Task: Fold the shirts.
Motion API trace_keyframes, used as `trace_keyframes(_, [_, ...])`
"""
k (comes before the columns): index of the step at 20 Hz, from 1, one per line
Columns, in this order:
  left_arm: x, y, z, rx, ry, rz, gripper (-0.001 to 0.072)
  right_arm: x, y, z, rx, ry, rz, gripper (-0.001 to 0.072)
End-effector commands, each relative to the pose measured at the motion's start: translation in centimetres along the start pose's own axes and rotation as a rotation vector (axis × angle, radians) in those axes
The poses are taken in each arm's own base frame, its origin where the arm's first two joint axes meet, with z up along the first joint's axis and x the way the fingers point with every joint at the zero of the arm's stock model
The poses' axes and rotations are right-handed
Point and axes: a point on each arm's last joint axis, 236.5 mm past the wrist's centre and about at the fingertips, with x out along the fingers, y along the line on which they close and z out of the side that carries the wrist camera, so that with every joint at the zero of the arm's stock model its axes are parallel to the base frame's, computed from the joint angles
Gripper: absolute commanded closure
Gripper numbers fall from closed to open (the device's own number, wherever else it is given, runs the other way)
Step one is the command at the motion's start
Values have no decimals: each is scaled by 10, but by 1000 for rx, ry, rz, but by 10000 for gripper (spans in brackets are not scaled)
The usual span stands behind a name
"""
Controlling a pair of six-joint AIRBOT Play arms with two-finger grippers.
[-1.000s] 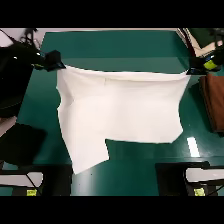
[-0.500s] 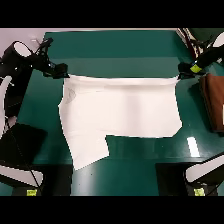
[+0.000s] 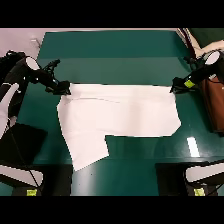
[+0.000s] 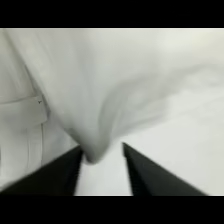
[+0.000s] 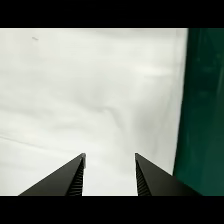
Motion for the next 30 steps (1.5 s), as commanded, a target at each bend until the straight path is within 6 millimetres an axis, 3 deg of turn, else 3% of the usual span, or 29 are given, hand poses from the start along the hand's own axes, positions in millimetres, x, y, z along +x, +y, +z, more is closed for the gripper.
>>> trace_keyframes(1, [-12,-3,-18,-44,40,8,139,-10,16,-7,22,-18,83,341])
trace_keyframes(4, [-53,2,-42,-7,27,91,139,-48,29,-22,-44,-43,87,341])
trace_keyframes(6, [-63,3,-85,-25,34,112,139,-76,38,-26,-88,-106,81,341])
trace_keyframes(10, [-37,8,-205,-124,130,99,139,-120,53,-25,-128,-255,70,342])
trace_keyframes(12, [-17,5,-250,-187,167,61,139,-130,56,-26,-137,-286,68,342])
trace_keyframes(14, [1,-9,-277,-255,208,-22,139,-133,57,-27,-140,-292,67,343])
trace_keyframes(16, [15,-24,-278,-311,184,-108,139,-132,57,-29,-140,-281,68,343])
trace_keyframes(19, [18,-46,-248,-323,61,-223,144,-132,56,-29,-140,-280,67,343])
trace_keyframes(22, [20,-55,-244,-294,42,-234,441,-130,46,-37,-128,-241,63,343])
trace_keyframes(23, [20,-56,-244,-292,42,-235,606,-126,38,-43,-107,-217,62,343])
trace_keyframes(24, [18,-56,-242,-286,39,-234,679,-119,27,-50,-73,-197,60,343])
trace_keyframes(27, [10,-58,-231,-255,17,-228,679,-75,-15,-96,87,-66,72,340])
trace_keyframes(29, [4,-60,-226,-239,11,-229,679,-33,-38,-142,220,66,103,216])
trace_keyframes(30, [3,-61,-224,-235,5,-230,679,-14,-44,-164,275,124,122,200])
